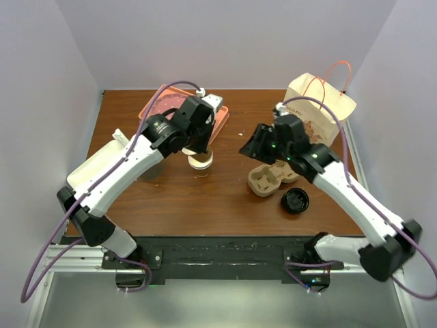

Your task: Pack the takeout coffee

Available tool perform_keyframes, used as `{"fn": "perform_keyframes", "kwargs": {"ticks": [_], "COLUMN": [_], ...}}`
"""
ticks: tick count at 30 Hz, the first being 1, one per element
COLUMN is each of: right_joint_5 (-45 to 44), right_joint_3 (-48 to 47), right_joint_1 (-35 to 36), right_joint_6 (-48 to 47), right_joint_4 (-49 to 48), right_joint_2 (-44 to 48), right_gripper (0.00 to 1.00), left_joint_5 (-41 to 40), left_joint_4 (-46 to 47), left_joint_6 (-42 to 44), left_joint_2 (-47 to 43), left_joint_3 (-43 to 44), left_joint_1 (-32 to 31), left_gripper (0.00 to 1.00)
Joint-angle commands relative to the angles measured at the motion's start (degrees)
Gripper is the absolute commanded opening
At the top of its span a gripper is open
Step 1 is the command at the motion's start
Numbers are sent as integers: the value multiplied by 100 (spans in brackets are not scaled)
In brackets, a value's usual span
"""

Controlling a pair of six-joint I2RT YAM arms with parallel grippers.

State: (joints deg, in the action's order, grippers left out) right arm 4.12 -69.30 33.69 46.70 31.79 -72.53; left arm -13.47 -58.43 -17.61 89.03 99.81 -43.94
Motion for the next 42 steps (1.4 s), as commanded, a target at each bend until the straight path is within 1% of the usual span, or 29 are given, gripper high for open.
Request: {"fn": "perform_keyframes", "kwargs": {"ticks": [1,3,4,5,7,8,10,15,17,23,27,29,33,34,36,37,39,40,42], "right_joint_5": [-1062,-1176,-1264,-1308,-1379,-1396,-1431,-1668,-1739,-1783,-1792,-1809,-1792,-1783,-1774,-1774,-1757,-1757,-1757], "right_joint_3": [39,162,197,250,294,329,329,145,110,232,320,285,250,233,215,215,215,206,206], "right_joint_1": [-21,-21,-21,-12,-21,-21,-21,-21,-12,-12,-21,-21,-21,-12,-12,-12,-21,-21,-21], "right_joint_6": [-74,49,102,155,313,340,401,445,463,542,577,586,551,542,542,542,577,603,708], "right_joint_4": [1162,1372,1426,1557,1646,1716,1830,2226,2296,2446,2437,2481,2525,2542,2551,2560,2612,2648,2744], "right_joint_2": [1045,1389,1687,1820,2084,2268,2419,2682,2762,2964,3034,3000,2973,2964,2964,2964,2964,2973,3025], "right_gripper": [50,50,50,50,50,50,50,50,50,50,50,50,50,50,50,50,50,50,49], "left_joint_5": [635,653,653,644,592,531,451,153,30,20,99,414,653,679,723,741,855,881,1013], "left_joint_4": [-361,-353,-222,-134,103,174,367,832,877,1071,1167,1316,1484,1519,1537,1537,1528,1528,1624], "left_joint_6": [-427,-621,-691,-831,-955,-999,-1008,-876,-876,-1008,-1131,-1227,-1359,-1377,-1395,-1395,-1395,-1395,-1386], "left_joint_2": [-491,-571,-658,-685,-677,-651,-545,-343,-264,-79,70,88,18,-43,-114,-175,-281,-316,-465], "left_joint_3": [-145,-452,-602,-925,-1226,-1445,-1604,-2105,-2228,-2484,-2642,-2791,-2932,-2941,-2915,-2888,-2748,-2704,-2581], "left_joint_1": [-289,-456,-675,-781,-1097,-1168,-1274,-1301,-1310,-1336,-1354,-1362,-1380,-1380,-1380,-1380,-1380,-1380,-1380], "left_gripper": [0,0,0,0,0,0,0,0,0,0,0,0,1,7,13,18,23,29,35]}}
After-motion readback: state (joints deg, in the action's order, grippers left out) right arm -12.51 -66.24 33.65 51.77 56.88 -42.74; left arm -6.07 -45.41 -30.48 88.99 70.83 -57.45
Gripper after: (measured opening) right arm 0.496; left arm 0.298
